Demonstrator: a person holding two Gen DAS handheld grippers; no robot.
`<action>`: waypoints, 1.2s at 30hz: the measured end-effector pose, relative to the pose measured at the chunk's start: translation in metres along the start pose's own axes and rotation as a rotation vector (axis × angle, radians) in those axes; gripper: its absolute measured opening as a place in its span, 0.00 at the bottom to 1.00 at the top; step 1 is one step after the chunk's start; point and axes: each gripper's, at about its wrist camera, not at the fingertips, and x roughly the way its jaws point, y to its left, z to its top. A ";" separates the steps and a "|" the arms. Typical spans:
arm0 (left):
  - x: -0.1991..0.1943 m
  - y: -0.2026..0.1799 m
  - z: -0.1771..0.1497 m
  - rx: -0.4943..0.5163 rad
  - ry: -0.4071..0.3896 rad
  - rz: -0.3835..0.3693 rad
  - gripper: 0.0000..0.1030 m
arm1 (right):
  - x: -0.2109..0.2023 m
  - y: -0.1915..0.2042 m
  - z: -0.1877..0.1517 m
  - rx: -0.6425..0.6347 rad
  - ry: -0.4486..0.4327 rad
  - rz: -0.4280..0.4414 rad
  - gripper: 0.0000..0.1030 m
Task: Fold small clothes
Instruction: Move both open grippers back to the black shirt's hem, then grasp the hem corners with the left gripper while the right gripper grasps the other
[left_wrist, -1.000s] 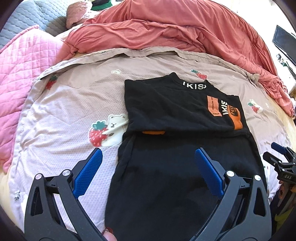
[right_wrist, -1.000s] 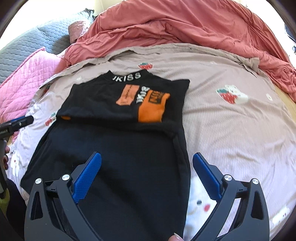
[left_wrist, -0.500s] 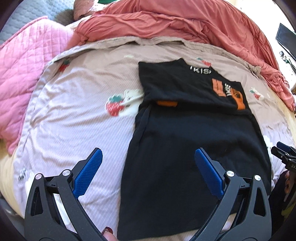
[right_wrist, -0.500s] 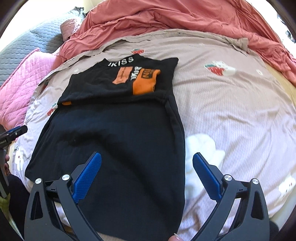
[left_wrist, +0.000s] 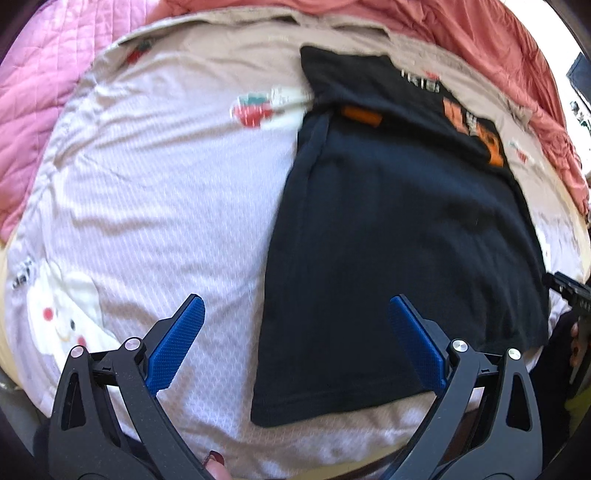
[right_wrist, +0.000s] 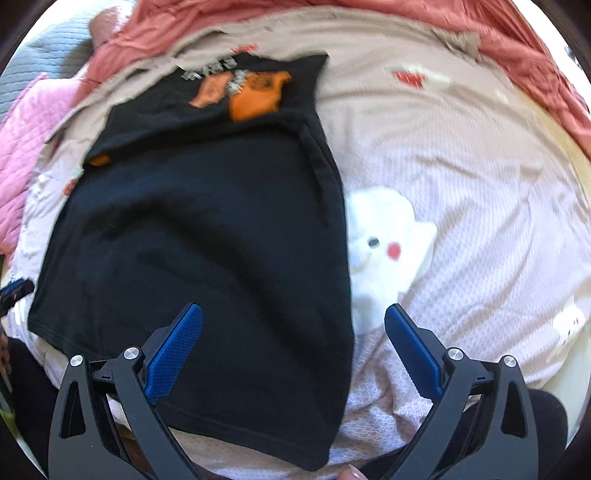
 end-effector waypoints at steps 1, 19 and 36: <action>0.005 0.001 -0.003 -0.002 0.021 0.004 0.91 | 0.005 -0.003 0.000 0.012 0.021 -0.003 0.96; 0.007 -0.009 -0.014 0.005 0.024 -0.083 0.15 | -0.019 -0.020 -0.007 0.068 -0.025 0.055 0.35; 0.006 -0.006 -0.011 -0.005 0.009 -0.110 0.04 | -0.022 0.000 -0.024 -0.005 0.065 0.089 0.08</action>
